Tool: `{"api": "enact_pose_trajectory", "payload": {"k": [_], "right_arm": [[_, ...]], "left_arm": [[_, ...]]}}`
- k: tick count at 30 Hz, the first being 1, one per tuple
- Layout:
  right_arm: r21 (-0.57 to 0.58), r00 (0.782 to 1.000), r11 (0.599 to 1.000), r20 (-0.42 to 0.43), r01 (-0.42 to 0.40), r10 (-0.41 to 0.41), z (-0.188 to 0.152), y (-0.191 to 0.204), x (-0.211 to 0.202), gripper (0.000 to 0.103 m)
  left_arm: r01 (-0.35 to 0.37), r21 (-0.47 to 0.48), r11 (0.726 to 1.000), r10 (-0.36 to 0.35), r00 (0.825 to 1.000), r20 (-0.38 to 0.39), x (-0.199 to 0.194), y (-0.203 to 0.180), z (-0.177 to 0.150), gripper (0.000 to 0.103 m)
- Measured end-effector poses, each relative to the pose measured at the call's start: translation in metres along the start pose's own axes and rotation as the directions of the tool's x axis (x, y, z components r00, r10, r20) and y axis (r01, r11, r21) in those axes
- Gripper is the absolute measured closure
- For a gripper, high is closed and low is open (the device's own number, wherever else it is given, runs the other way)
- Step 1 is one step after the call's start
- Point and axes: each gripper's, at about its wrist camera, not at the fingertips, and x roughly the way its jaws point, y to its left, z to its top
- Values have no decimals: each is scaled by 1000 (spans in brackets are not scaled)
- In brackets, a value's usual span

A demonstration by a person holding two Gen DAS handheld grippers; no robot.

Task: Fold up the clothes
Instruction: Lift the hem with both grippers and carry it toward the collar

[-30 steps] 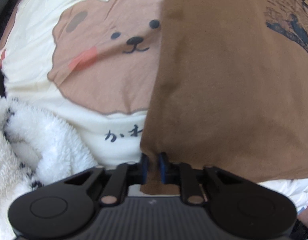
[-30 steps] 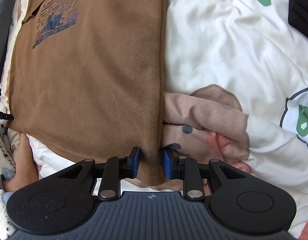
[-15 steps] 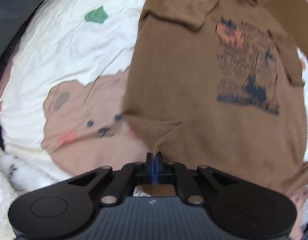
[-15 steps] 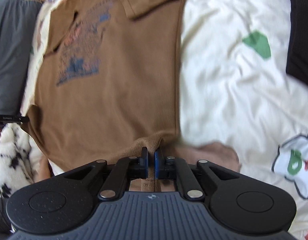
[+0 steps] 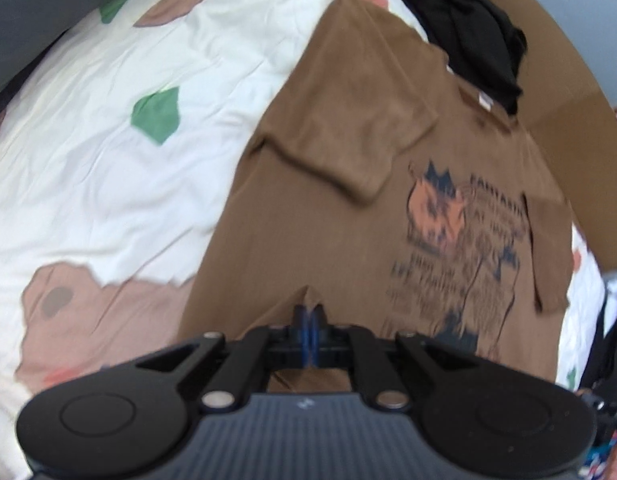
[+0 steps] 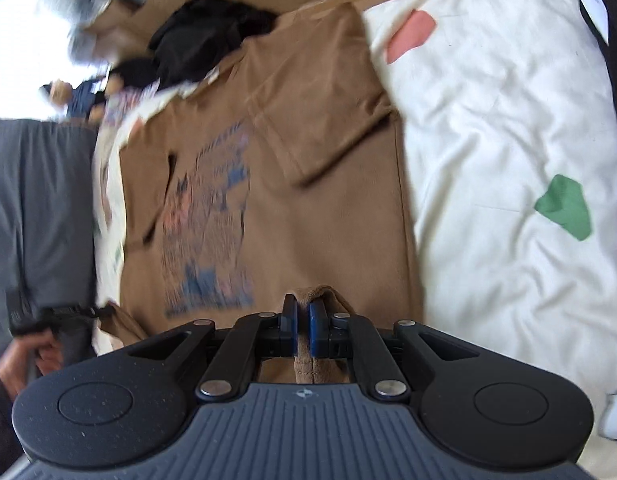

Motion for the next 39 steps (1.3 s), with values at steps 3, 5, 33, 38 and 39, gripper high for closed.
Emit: {"api": "enact_pose_trajectory", "payload": {"k": [3,5,33,38,39], "right_arm": [[26,999,999,-1,32,-32,12,-5,13,99],[27,999,999,0,44,-44,19,-6,17,99],[-67,976,995,211,76,-61,171,4,15,100],[-83,975,996,221,42,-23,182,6,24,100],[-81,975,996,221,42,-23,184,7,26,100]], "left_arm": [[7,-12,1000,-7,1000,5,12,-7,11,101],[13,-24,1000,-13,1000,9,22,-13,20,101],[128,-63,990,-110,965,236,25,-68,170,101],[125,-77,989,-105,969,225,28,-58,175,101],[128,-84,988,-107,969,223,28,-56,176,101]]}}
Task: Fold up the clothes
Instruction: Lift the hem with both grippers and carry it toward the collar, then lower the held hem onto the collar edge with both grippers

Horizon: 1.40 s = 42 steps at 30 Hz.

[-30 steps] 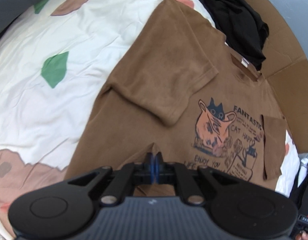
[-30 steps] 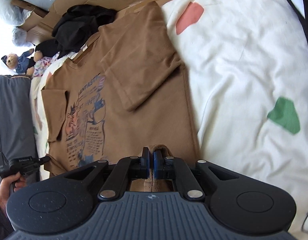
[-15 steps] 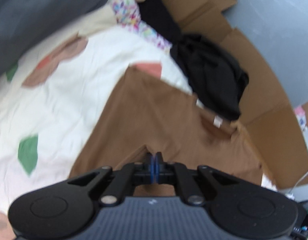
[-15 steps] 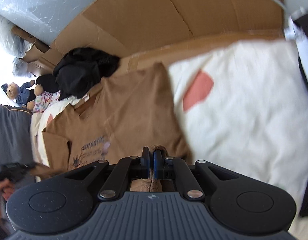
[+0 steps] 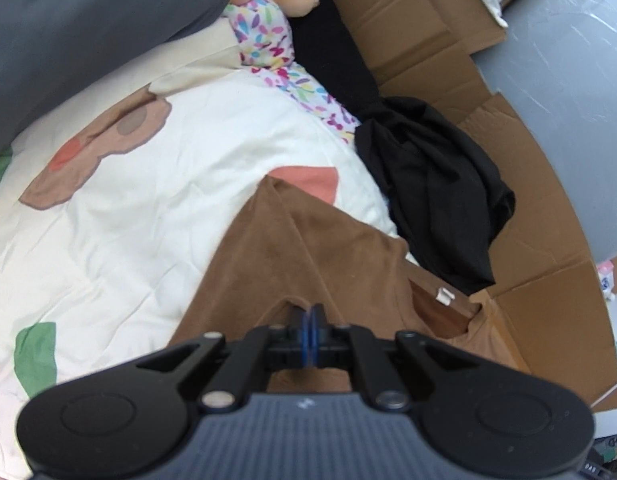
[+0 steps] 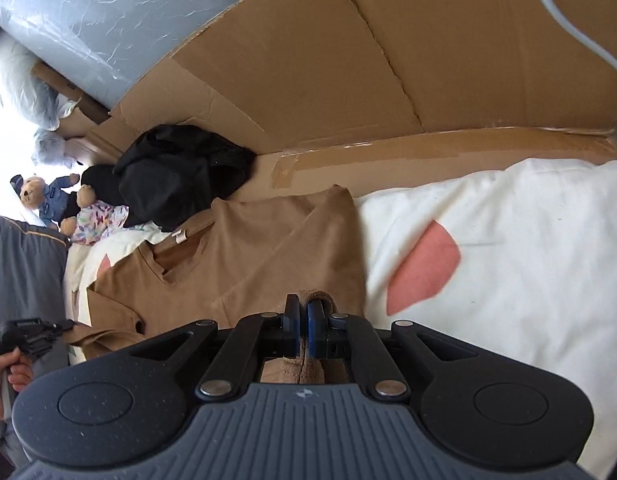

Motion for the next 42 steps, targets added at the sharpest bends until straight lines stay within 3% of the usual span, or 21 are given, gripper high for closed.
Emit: {"api": "enact_pose_trajectory", "payload": {"k": [7,15,21,30,36,42], "right_arm": [[19,1000,999,8,-30,30,14,5,20,100],[42,999,998,11,-35,35,21,-3,34,100],[58,1000,998,-4,-21,21,19,-12,44,100],[105,1000,994,1,-6,6,25,-19,55,100],[83,999,996,-1,32,-32,26,-22,61,100],[86,1000,996,4,22,-22,31,-25,64,100]], "left_arm": [[25,-25,999,-25,1000,0,8,9,4,101],[96,-116,989,-89,994,58,2,34,10,101],[69,-144,987,-56,994,89,-4,53,18,101],[57,-156,986,-42,994,98,11,54,20,101],[124,-163,979,-102,985,138,29,55,14,101],[153,-144,978,-129,978,162,24,55,22,101]]}}
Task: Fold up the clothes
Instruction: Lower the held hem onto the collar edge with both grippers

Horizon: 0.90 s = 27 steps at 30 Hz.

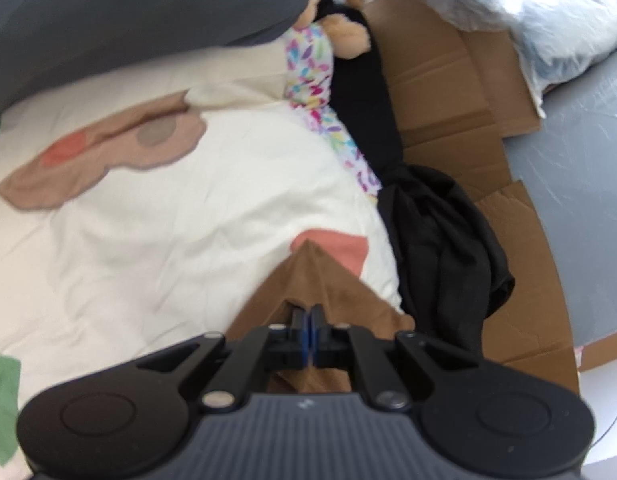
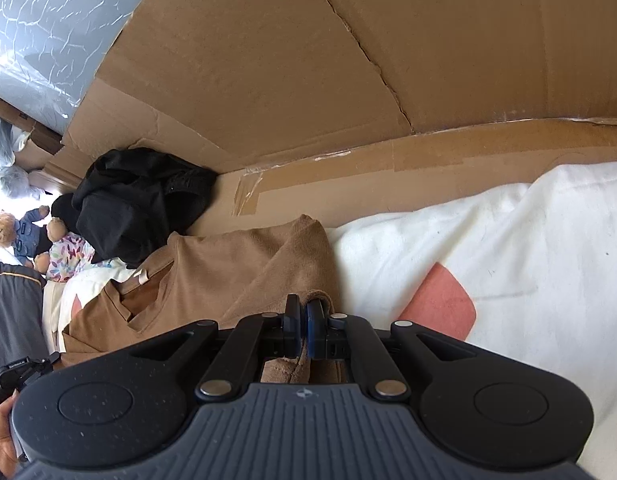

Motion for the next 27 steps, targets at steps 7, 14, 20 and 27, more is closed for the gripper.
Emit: {"api": "enact_pose_trajectory", "payload": {"k": [7,14,20,27], "right_arm": [[24,1000,1000,27,-14,14,10,5,12,100],[26,999,999,35,-20,19,19,5,20,100],[42,998,998,52,-40,38,27,-2,24,100],[47,998,998,47,-45,42,33,-3,35,100]], "left_arm": [[10,-13,1000,-10,999,30,5,-1,10,101],[12,-1,1000,-12,999,31,15,-5,17,101],[10,-25,1000,-9,999,43,26,-4,24,101],[-11,0,1000,11,999,44,41,-6,21,101]]}}
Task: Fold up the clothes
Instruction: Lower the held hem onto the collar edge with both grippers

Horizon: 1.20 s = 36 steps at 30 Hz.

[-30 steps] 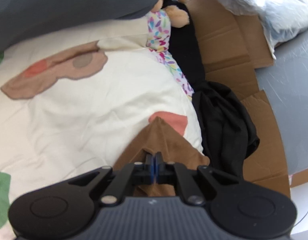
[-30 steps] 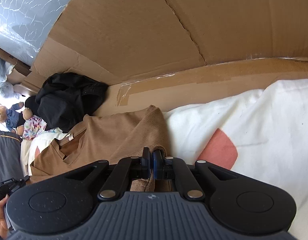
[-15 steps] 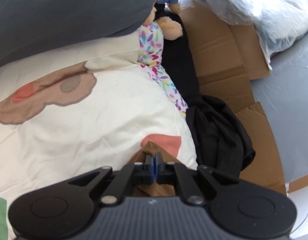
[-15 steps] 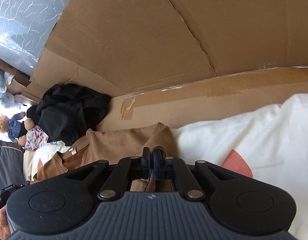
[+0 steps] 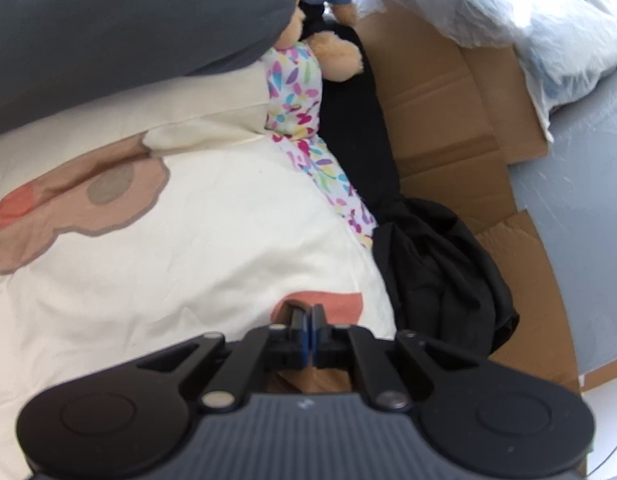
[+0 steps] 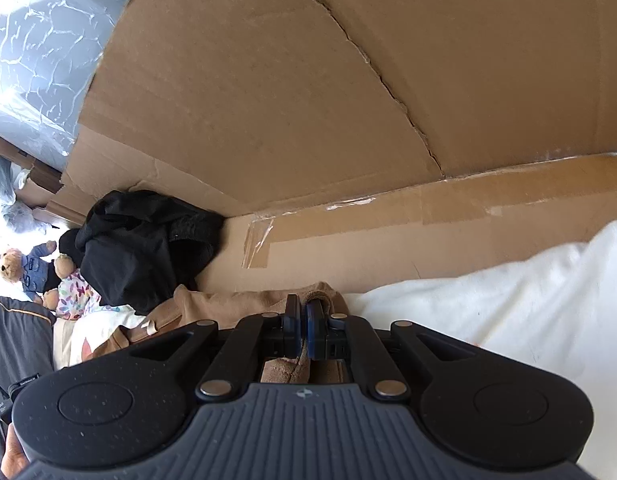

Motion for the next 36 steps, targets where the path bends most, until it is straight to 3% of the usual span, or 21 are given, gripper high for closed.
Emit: {"api": "enact_pose_trajectory", "payload": {"k": [6,10,12,19,22,24,26,27,28,36], "right_arm": [[65,1000,998,-12,-26,26,-6,-9,1,93],[45,999,998,-17,-42,43,-10,-5,-10,71],[35,999,999,-23,-38,39,-13,-2,-14,68],[-17,999,999,-40,32,-32,-26,12,-19,69],[8,999,1000,-41,23,-23,-27,11,-19,69],[2,999,1000,-46,19,-19,-28,13,-18,72],[-21,998,1000,-62,13,-14,-28,16,-18,89],[-18,998,1000,-65,17,-18,-27,16,-18,93],[-14,997,1000,-68,21,-22,-26,16,-18,96],[91,998,994,19,-66,64,-7,7,-25,97]], "left_arm": [[27,-11,1000,-28,1000,-13,1,2,-7,91],[36,-9,999,-36,999,-17,-5,6,-12,84],[40,-4,999,-40,999,-17,-9,7,-16,82],[34,-17,999,-35,999,-4,-19,10,-25,80],[29,-15,999,-29,1000,-5,-19,9,-27,80],[30,-13,999,-30,1000,-4,-19,9,-27,80],[33,-8,999,-33,999,-8,-19,9,-27,81],[40,0,999,-40,999,-13,-18,8,-26,84],[53,10,999,-53,998,-15,-18,8,-26,98],[133,-42,990,-132,991,26,-21,5,-5,98]]}}
